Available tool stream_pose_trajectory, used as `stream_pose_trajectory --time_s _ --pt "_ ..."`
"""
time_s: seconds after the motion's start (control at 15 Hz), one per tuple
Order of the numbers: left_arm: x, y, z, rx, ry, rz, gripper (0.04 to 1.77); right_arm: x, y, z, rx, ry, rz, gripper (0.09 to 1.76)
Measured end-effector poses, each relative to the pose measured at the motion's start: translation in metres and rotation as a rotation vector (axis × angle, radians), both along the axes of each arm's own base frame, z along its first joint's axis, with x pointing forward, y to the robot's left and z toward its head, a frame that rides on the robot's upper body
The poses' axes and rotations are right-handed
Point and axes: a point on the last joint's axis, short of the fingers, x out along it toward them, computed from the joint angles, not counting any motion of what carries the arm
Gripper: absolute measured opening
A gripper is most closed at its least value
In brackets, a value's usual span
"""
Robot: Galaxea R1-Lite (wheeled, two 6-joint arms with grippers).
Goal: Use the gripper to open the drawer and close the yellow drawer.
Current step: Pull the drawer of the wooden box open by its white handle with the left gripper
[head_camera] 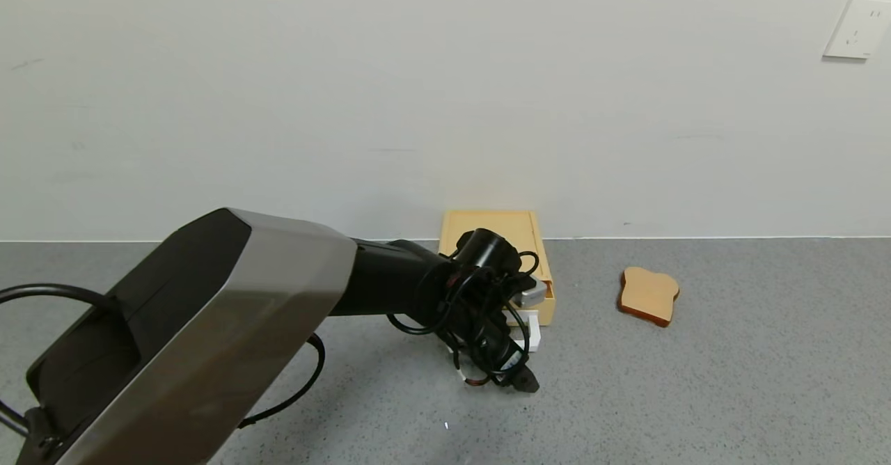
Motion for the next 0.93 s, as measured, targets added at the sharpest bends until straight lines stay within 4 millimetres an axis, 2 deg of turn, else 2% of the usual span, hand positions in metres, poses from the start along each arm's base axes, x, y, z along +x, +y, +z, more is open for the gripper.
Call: stream_pose_trajectory --time_s 0.93 --pt "-0.037 0.0 0.002 0.014 0.091 0.026 1.72 0.0 0.0 0.0 0.0 -0.001 0.001 1.71"
